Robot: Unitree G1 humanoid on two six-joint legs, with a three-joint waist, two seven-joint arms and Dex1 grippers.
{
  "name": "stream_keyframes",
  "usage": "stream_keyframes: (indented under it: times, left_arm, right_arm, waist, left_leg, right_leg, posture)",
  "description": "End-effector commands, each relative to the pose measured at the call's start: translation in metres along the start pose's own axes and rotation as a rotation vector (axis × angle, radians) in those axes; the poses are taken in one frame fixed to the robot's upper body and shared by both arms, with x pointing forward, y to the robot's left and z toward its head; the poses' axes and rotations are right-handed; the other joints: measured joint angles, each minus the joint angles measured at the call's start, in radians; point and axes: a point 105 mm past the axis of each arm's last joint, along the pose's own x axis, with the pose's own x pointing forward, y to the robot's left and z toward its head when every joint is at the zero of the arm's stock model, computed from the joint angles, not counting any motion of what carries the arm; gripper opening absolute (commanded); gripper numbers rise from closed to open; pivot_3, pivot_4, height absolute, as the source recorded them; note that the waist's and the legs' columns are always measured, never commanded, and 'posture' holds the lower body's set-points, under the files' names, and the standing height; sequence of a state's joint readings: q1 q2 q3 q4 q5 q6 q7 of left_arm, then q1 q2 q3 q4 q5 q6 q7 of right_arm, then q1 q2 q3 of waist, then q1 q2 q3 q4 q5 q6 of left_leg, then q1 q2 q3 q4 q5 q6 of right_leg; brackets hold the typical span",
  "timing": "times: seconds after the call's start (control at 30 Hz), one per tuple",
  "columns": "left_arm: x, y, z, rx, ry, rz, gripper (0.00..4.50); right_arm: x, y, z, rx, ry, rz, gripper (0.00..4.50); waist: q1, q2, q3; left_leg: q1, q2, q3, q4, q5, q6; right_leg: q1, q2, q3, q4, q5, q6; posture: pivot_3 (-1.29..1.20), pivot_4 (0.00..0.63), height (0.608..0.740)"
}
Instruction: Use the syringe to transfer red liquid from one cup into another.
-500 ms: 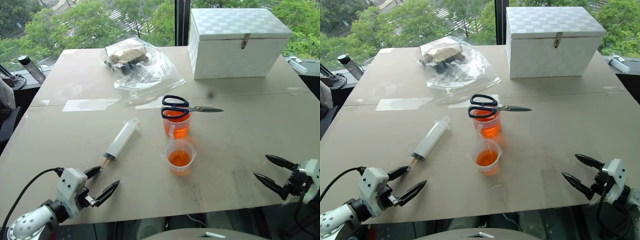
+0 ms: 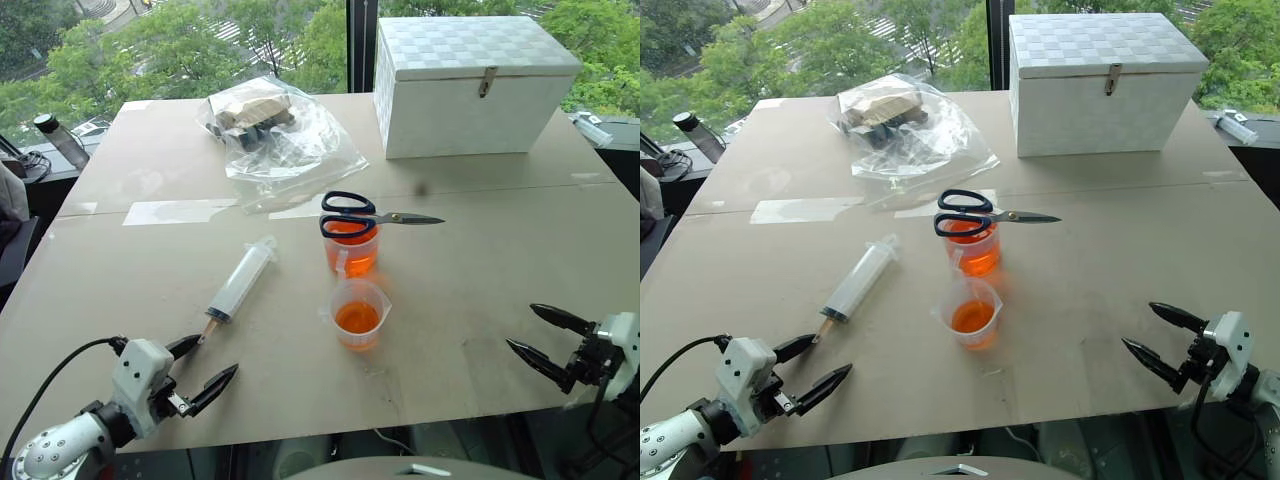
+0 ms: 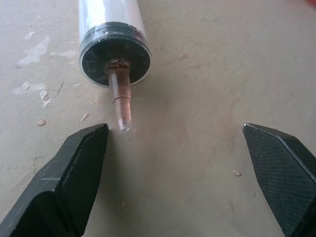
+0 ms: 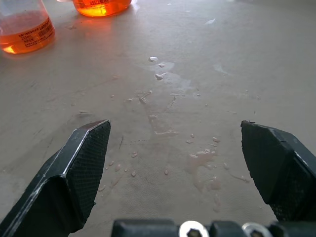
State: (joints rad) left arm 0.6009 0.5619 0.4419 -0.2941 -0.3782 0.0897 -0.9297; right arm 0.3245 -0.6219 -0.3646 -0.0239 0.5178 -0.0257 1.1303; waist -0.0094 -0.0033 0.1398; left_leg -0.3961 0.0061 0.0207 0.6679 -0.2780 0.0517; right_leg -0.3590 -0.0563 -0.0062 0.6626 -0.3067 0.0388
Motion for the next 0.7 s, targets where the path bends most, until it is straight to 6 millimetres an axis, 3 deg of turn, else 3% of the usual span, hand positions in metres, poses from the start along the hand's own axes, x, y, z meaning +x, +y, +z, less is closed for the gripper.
stream_keyframes:
  times: [0.03, 0.2, 0.37, 0.7]
  left_arm:
    - [-0.004, 0.001, -0.003, -0.002, 0.013, 0.006, 4.44]
    - [-0.005, 0.003, -0.002, -0.005, 0.004, 0.011, 4.44]
    - [-0.012, 0.010, 0.012, 0.005, -0.026, 0.002, 4.44]
    - [-0.024, -0.002, 0.065, 0.016, -0.091, -0.244, 4.44]
  right_arm:
    - [0.001, -0.002, 0.010, -0.034, -0.020, 0.012, 4.50]
    - [0.003, -0.003, 0.013, -0.039, -0.029, 0.015, 4.50]
    - [0.010, -0.001, 0.030, -0.090, -0.055, 0.049, 4.50]
    - [0.069, -0.002, 0.107, -0.465, -0.138, 0.045, 4.50]
  waist:
    - [0.000, 0.000, 0.000]
    - [0.000, 0.000, 0.000]
    - [-0.001, 0.000, 0.000]
    - [-0.003, 0.000, 0.001]
  left_leg:
    - [0.000, 0.000, 0.000, 0.000, 0.000, 0.000]
    - [0.000, 0.000, 0.000, 0.000, 0.000, 0.000]
    - [0.000, 0.000, 0.000, 0.000, 0.000, 0.000]
    - [-0.001, 0.000, 0.000, -0.001, 0.000, 0.000]
  right_leg:
    - [0.000, 0.000, 0.000, 0.000, 0.000, 0.000]
    - [0.000, 0.000, 0.000, 0.000, 0.000, 0.000]
    - [0.000, 0.000, 0.000, 0.000, 0.000, 0.000]
    - [-0.002, 0.000, -0.001, 0.000, 0.000, 0.000]
  posture:
    - [0.00, 0.150, 0.740]
    - [0.00, 0.150, 0.740]
    - [0.00, 0.150, 0.740]
    - [0.00, 0.150, 0.740]
